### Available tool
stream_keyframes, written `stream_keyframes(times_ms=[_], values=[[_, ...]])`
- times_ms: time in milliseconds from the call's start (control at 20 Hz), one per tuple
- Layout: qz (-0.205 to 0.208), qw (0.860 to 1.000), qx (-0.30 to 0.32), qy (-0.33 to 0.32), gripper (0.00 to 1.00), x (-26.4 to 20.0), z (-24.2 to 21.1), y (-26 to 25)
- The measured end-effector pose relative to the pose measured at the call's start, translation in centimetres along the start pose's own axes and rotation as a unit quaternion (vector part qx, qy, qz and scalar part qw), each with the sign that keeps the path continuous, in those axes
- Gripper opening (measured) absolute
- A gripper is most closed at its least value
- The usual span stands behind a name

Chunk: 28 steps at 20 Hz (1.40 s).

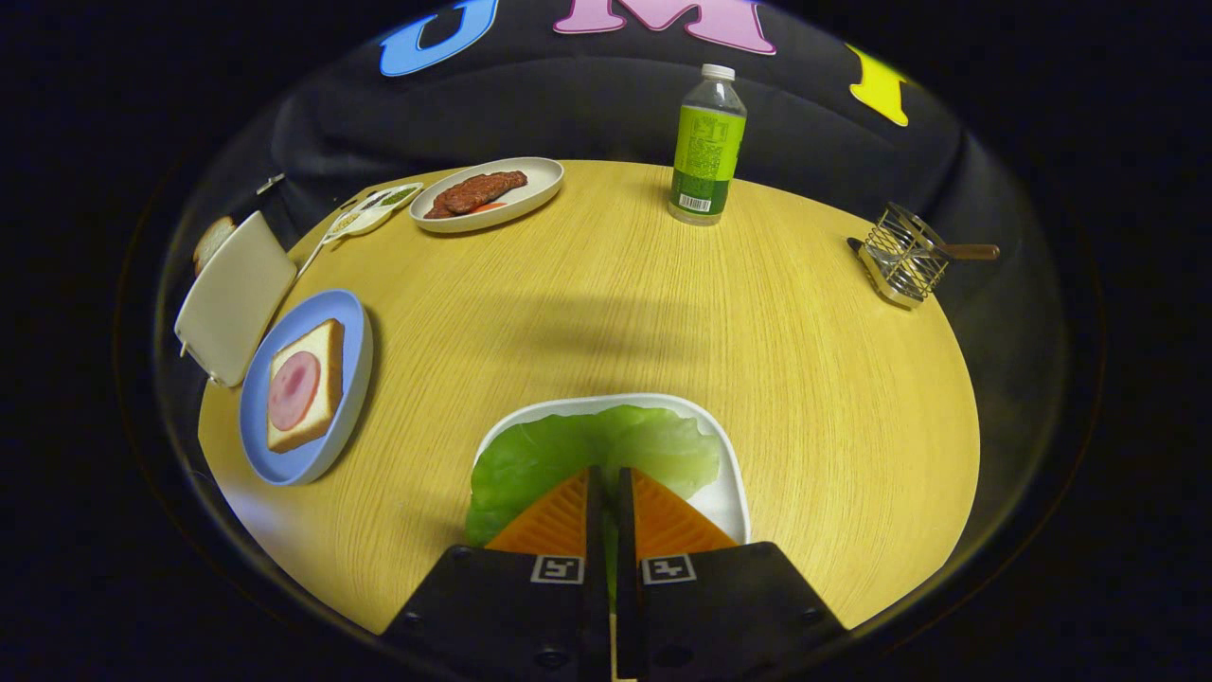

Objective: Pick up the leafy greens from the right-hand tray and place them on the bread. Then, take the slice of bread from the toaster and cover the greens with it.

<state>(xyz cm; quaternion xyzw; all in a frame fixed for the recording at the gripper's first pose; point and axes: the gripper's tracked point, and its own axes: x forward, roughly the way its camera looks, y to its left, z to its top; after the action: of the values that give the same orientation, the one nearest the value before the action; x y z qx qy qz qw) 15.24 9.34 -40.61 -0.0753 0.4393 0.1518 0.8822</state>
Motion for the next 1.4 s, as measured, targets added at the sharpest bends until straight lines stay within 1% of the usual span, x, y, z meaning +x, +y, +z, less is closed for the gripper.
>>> stream_keyframes(times_ms=[50,100,200,450,650,850,1100,1400], values=[[0.006,1.0,0.004,0.006,0.06,-0.2,0.2,-0.1],[0.011,1.0,0.006,0.014,0.06,-0.5,0.3,-0.1],[0.021,1.0,0.016,0.005,0.05,-1.6,1.4,0.0],[0.029,0.999,0.019,-0.025,0.05,-5.1,3.5,0.3],[0.025,0.999,0.007,-0.039,0.05,-7.3,4.7,0.2],[0.038,0.998,-0.008,-0.059,0.05,-9.8,7.3,1.7],[0.072,0.993,-0.036,-0.081,0.05,-12.1,11.0,6.7],[0.122,0.987,-0.071,-0.081,0.05,-13.0,12.6,13.9]])
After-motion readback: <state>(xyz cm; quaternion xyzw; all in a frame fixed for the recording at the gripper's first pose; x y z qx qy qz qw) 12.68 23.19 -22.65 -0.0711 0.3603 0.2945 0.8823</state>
